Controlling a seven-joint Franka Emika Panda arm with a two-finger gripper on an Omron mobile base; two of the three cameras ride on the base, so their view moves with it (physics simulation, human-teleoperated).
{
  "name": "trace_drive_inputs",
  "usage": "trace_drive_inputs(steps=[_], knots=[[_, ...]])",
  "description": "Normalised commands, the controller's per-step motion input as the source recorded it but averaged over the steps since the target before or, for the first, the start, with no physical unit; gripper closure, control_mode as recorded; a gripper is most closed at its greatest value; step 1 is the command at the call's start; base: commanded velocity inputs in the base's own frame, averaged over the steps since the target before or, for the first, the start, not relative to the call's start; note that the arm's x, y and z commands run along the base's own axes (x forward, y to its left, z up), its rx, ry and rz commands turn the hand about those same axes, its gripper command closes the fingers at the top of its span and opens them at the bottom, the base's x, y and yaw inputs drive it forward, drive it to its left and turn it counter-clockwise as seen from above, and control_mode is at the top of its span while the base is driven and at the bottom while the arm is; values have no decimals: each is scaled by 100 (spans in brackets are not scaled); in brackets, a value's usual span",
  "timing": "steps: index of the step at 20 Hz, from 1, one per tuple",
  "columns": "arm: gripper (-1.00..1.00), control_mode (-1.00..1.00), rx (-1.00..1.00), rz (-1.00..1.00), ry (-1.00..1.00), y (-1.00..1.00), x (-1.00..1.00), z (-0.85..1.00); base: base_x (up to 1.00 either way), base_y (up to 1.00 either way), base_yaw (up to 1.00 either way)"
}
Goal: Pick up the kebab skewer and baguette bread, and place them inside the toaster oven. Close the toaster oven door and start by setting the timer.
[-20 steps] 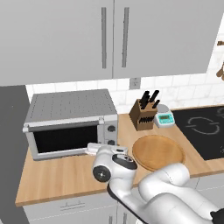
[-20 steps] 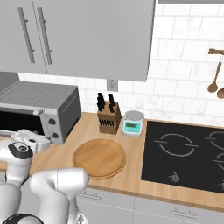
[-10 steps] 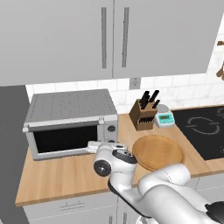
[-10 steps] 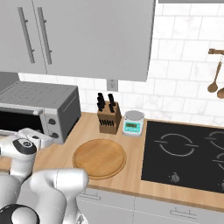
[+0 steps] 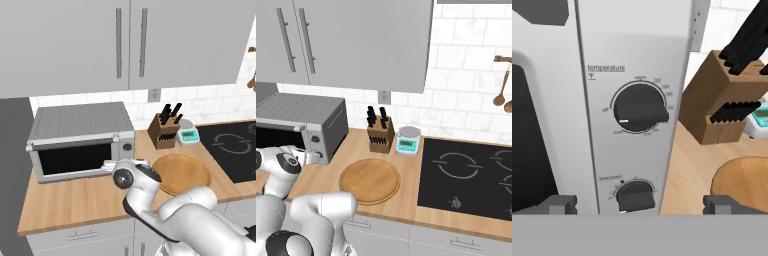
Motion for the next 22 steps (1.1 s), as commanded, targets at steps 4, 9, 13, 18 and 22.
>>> trace_drive_inputs(steps=[4,9,13,18,22], knots=[[-100,-100,0,9,0,-35,12,-35,0,0,0],[-100,-100,0,5,6,-12,12,-35,0,0,0],[-100,-100,0,10,16,-29,12,-20,0,0,0],[-100,-100,1,12,9,-30,25,-15,0,0,0],[-100,-100,1,3,0,-1,22,-34,0,0,0]])
